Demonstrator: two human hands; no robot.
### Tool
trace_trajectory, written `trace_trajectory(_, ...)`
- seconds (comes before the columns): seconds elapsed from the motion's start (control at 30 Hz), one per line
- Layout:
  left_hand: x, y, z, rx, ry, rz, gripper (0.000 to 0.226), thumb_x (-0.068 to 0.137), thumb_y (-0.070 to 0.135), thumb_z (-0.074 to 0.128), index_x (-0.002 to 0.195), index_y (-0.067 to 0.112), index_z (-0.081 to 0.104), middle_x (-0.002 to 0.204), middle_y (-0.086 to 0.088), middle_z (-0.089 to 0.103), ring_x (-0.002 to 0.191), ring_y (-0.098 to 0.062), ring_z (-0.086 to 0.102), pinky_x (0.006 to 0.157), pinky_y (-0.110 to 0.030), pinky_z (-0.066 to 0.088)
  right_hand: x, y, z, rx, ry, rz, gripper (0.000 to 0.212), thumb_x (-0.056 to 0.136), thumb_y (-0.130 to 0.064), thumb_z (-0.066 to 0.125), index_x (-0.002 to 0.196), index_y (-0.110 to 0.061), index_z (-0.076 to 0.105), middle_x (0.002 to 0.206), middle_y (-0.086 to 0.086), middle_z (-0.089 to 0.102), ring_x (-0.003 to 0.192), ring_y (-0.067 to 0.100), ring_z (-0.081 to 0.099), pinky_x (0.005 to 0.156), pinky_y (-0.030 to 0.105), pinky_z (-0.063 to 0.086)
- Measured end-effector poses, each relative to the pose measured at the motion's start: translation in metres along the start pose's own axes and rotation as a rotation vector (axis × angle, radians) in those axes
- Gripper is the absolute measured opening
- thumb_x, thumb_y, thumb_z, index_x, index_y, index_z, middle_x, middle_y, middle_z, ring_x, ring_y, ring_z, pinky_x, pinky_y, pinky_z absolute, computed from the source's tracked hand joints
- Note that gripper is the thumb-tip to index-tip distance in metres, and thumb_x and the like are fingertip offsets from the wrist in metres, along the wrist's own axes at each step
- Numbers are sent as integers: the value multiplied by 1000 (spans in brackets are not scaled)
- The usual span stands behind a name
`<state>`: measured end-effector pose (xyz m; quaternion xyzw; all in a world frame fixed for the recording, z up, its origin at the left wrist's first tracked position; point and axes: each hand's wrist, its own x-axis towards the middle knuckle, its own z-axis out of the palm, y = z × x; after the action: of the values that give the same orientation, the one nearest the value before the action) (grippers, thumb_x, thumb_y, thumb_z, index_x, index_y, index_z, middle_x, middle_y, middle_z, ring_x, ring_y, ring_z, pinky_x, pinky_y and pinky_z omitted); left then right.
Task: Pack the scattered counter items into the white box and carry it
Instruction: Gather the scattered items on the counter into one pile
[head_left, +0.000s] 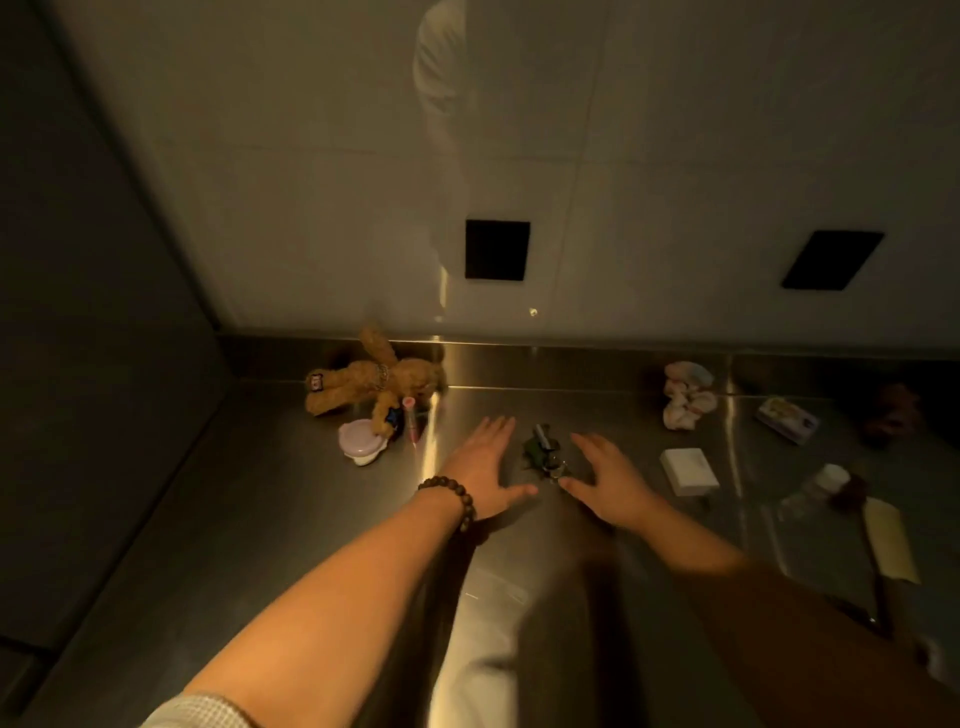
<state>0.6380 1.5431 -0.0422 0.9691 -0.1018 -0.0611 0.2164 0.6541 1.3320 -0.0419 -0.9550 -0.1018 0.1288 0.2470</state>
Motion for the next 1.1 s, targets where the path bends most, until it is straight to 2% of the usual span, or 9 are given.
trace_trajectory(0.13,22,15,39,116,-147,61,108,73,69,55,148,25,-8,158,-1,-9,143,-21,-9,117,-44,3,-1,26,29,-177,-57,65,82,90,-45,54,152,-21,6,161,10,-1,147,28,5,119,41,11)
trace_trajectory(0.23,36,23,59,271,-184,153,97,80,70,43,148,27,-10,156,-2,-17,142,-24,-18,114,-48,-2,3,34,51,-381,-22,14,68,97,-38,39,152,-19,5,161,8,0,148,25,1,117,47,6)
trace_trajectory(0.3,40,25,68,362,-174,162,88,85,68,34,149,24,-8,156,-3,-17,141,-25,-21,114,-49,-3,9,35,56,-456,-25,-37,65,98,-32,37,152,-18,3,161,8,3,148,24,3,117,49,6)
trace_trajectory(0.47,44,12,66,450,-58,68,81,89,66,20,149,15,0,157,-5,-13,142,-24,-18,115,-46,-5,42,27,52,-427,-98,-85,63,99,-27,39,152,-20,5,160,13,0,148,26,-1,117,48,2)
trace_trajectory(0.6,49,-14,54,461,14,-55,81,90,66,18,149,14,-2,155,-8,-18,140,-24,-23,112,-43,-12,82,7,61,-380,-138,-170,64,98,-37,41,152,-26,7,160,13,-2,148,26,-5,117,45,-4)
trace_trajectory(0.67,52,-29,49,438,50,-141,83,90,66,18,149,13,-4,154,-10,-22,139,-25,-25,114,-43,-10,102,-8,70,-353,-124,-214,64,97,-40,41,151,-30,9,161,11,0,148,23,-5,117,42,-5)
trace_trajectory(0.87,68,-60,34,339,88,-304,87,89,66,22,148,8,-6,154,-14,-22,142,-28,-17,117,-43,-1,153,-43,78,-374,-104,-318,58,99,-27,39,150,-36,13,161,8,0,148,23,-4,117,40,-3)
trace_trajectory(0.93,74,-63,31,313,100,-319,87,89,65,23,148,8,-6,154,-13,-22,143,-28,-14,117,-43,1,163,-46,72,-390,-125,-337,58,99,-25,40,150,-36,14,161,8,1,148,24,-4,117,41,-2)
trace_trajectory(1.1,78,-49,35,284,142,-249,75,92,60,22,149,16,2,154,-13,-21,140,-26,-23,116,-45,-3,146,-33,53,-298,-103,-348,55,101,-27,33,150,-35,9,161,5,2,148,21,-2,118,38,-1)
